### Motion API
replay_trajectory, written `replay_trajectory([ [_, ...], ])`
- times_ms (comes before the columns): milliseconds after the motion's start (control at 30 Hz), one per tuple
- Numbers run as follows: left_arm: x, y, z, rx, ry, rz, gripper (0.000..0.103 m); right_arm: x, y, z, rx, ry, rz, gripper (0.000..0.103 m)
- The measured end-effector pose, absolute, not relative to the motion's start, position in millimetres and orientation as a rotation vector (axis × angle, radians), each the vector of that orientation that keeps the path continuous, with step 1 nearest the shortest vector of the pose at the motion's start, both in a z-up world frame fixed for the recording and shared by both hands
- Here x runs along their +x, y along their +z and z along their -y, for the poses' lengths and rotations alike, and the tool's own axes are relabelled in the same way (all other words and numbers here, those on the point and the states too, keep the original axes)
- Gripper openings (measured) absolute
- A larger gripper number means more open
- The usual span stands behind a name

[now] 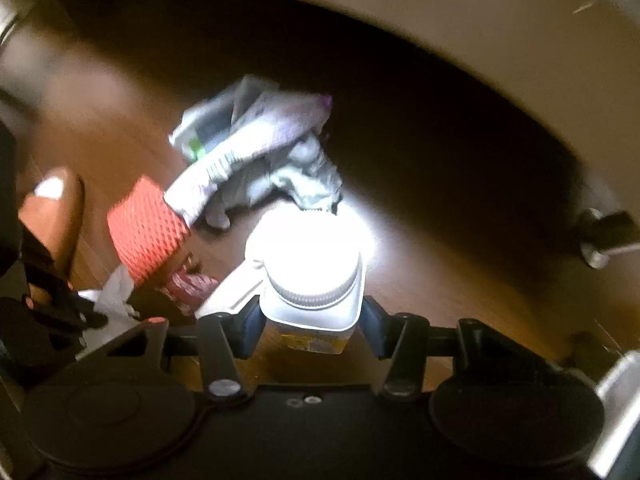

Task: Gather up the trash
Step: 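Grasp the white tissue with the left tool while the right tool grasps the drink carton, then lift the tissue and drink carton and carry them over the teal wastebasket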

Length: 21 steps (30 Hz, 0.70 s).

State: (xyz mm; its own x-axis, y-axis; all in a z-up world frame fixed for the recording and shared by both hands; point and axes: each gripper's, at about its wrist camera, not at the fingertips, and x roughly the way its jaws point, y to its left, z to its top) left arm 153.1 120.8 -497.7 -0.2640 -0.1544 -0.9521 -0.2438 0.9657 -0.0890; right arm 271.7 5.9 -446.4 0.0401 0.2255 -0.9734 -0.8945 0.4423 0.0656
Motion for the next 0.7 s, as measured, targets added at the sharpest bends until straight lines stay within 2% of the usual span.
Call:
replay_trajectory([
  [700,149.4,-271.1,-74.0,-0.325,0.133,-1.377,0.004,235.3,-222.7,83.3,-0.359,0.776,-1.012,0.050],
])
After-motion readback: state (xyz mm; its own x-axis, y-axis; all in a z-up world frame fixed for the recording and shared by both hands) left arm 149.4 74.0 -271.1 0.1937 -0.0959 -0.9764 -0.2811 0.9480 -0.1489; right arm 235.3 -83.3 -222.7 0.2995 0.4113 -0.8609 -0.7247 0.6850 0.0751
